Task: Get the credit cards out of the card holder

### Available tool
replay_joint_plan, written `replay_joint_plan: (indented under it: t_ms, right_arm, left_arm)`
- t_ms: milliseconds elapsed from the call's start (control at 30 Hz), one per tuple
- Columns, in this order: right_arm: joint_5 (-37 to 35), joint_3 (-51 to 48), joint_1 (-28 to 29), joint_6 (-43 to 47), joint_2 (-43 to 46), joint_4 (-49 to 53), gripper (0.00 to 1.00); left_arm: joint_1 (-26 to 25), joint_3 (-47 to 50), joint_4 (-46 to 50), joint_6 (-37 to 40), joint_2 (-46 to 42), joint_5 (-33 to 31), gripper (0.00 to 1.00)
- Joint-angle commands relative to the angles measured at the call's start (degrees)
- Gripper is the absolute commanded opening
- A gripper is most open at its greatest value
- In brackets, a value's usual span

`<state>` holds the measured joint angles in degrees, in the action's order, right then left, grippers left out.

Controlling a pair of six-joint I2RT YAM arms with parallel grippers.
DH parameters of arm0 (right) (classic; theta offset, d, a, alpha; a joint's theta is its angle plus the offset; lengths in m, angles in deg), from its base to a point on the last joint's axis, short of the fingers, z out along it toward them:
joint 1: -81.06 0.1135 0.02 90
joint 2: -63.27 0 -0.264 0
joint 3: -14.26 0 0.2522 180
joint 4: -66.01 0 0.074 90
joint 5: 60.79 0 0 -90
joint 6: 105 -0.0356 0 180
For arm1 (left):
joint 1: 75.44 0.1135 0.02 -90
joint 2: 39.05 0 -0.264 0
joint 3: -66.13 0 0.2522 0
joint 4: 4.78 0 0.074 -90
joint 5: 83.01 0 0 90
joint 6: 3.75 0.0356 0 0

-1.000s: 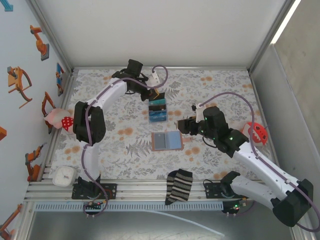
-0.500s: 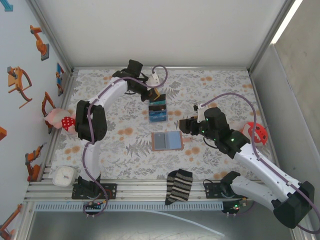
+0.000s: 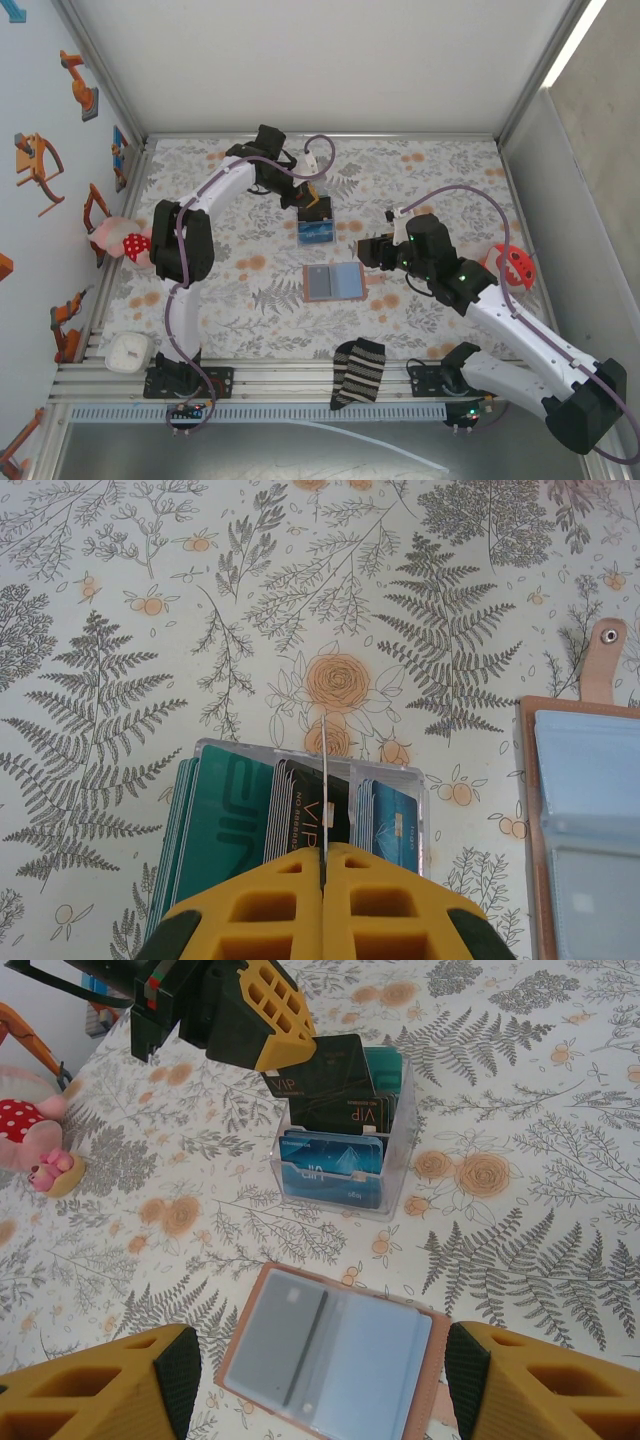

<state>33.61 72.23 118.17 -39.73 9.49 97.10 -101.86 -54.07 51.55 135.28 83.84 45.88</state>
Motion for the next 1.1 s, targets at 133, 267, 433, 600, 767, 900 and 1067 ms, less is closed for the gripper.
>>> replay_joint_plan:
  t_ms: [133,267,433,600,767,900,1067]
  right_arm:
    - [-0.6,-0.4,-0.1,-1.1,0.8,-0.4,0.65]
    - [-0.6,-0.4,-0.1,-1.2,0.9,-0.4,0.65]
    - [-0.6,-0.7,-0.1,-1.2,0.6,-0.4,0.65]
    - [-0.4,-0.6,-0.1,-1.2,0.3,-0.7,0.65]
    - [-0.1,-0.6,-0.1,-1.2,0.1,-0.6,0.65]
    - [0.4,-0.5,-0.1,-1.2,-0.3,-0.7,0.65]
    - [1.0,-0.1,-0.1,-1.3,-1.5,-0.6,0.64]
  left_arm:
    - [0.3,-2.1,2.9,2.1,3.5,2.2,0.00]
    - [0.2,-3.1,3.0,2.1,4.6,2.0,0.00]
    - [0.3,-4.5,3.6,2.2,6.0,1.4,0.01]
    - [0.2,-5.7,4.6,2.3,6.9,1.3,0.17]
    - [0.3,-5.4,4.9,2.0,5.6,1.4,0.33]
    - [0.3,-5.1,5.1,1.9,3.6,1.4,0.36]
    - [0.2,-3.6,5.0,0.9,-0.6,2.0,0.39]
